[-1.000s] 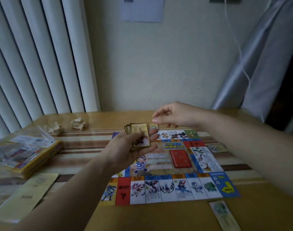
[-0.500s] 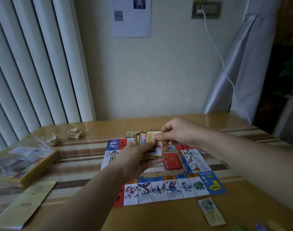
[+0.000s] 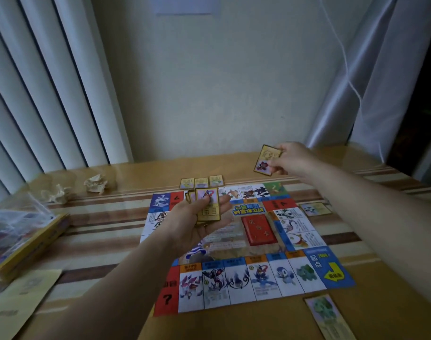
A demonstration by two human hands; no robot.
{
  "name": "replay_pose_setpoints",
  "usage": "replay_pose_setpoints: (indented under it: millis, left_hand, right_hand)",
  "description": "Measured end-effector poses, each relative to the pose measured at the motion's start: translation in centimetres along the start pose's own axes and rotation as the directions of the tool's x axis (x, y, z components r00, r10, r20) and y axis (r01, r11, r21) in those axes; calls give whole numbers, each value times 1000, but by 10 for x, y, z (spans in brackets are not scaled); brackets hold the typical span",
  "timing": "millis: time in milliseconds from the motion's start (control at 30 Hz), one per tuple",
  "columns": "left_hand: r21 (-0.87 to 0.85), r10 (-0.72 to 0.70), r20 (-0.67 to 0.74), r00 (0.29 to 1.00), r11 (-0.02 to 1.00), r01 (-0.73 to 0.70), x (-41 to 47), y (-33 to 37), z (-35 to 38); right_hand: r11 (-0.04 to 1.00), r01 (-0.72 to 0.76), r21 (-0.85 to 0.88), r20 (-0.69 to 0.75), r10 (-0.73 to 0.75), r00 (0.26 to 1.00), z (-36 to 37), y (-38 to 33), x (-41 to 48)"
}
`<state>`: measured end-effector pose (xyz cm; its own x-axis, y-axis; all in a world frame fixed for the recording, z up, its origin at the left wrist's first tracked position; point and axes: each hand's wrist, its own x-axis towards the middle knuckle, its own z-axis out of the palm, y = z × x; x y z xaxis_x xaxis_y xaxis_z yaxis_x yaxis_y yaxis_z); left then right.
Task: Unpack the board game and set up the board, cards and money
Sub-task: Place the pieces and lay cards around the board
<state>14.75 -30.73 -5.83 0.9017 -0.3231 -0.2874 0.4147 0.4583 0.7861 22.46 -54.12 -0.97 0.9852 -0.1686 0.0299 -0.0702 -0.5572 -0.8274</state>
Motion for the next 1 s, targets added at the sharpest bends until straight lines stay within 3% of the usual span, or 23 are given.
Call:
replay_pose_setpoints:
  millis: [200, 567, 833, 1000]
  left_hand:
    - [148, 51, -256, 965, 989, -13, 28, -22, -22]
    - [-27, 35, -142, 989, 999, -39, 39, -26, -41]
    - [-6, 46, -98, 994, 999, -46, 36, -25, -39]
    - [18, 25, -132, 991, 1000, -23, 34, -23, -35]
  right_hand:
    - [980, 44, -194, 15, -42, 999, 48, 16, 51]
    - [894, 81, -441, 95, -44, 994, 96, 36, 107]
    - [866, 111, -487, 54, -98, 994, 102, 47, 110]
    - [873, 208, -441, -31, -247, 969, 94, 32, 88]
